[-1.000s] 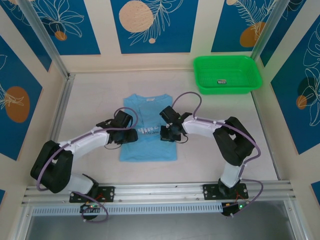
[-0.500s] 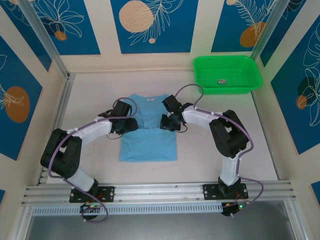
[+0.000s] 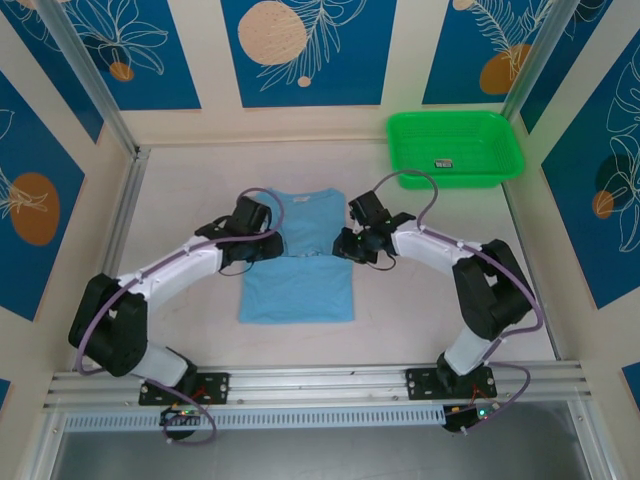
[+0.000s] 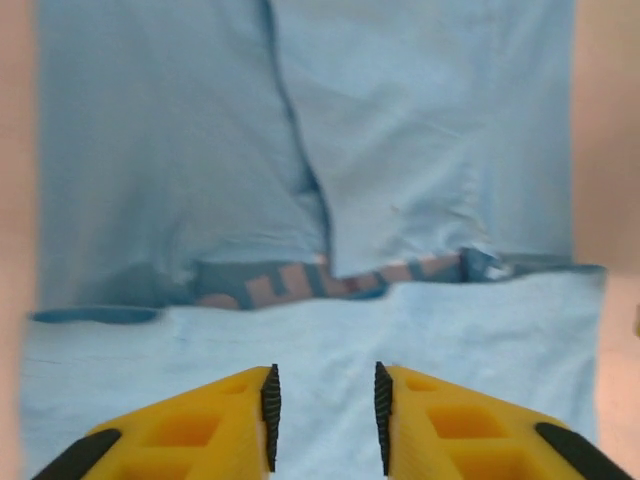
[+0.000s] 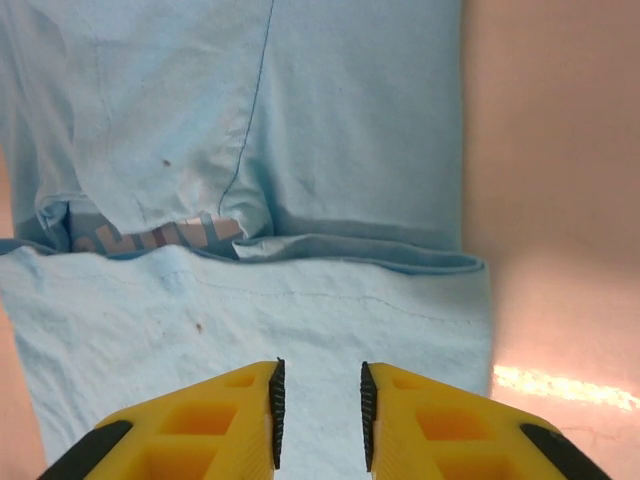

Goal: Fold and stack the t-shirts

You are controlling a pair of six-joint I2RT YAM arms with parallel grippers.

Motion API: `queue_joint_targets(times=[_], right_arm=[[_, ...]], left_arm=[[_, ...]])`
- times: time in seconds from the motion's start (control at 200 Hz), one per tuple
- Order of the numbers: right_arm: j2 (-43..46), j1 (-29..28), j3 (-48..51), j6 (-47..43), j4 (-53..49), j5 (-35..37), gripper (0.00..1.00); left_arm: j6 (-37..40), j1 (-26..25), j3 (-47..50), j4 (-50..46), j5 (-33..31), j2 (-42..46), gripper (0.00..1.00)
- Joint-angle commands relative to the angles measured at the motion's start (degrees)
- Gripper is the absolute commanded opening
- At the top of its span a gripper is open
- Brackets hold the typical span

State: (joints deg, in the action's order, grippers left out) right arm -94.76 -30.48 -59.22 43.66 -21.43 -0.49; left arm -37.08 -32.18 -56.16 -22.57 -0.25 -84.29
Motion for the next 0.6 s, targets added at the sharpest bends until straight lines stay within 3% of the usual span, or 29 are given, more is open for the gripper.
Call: queue_joint_targets(times=[0.0,0.075,0.285,0.495,0.595], right_arm=[[-0.2,1.9,1.9,1.1,3.5,-4.9,0.28],[-2.9,3.3,1.3,2.1,4.6,-9.3,0.25],[-8.2,6.1,0.5,4.2,6.5,-13.4,0.24],[-10.9,7.1,-1.1,4.6,4.3,-13.0,0.25],[-11.3,7.0,-1.4,4.6,4.0,-12.9,0.25]], left_arm=[[1.0,-1.9,0.6,1.8,3.5,-3.6,0.27],[1.1,-2.3,0.0,3.0,4.8,-7.7,0.23],[2.4,0.6,1.3,1.5,-4.7,-13.0,0.26],[-0.1,6.3,6.3,6.4,0.9,-15.6,0.3],[-0.6,6.9,7.6,7.1,2.0,-14.2,0.4]])
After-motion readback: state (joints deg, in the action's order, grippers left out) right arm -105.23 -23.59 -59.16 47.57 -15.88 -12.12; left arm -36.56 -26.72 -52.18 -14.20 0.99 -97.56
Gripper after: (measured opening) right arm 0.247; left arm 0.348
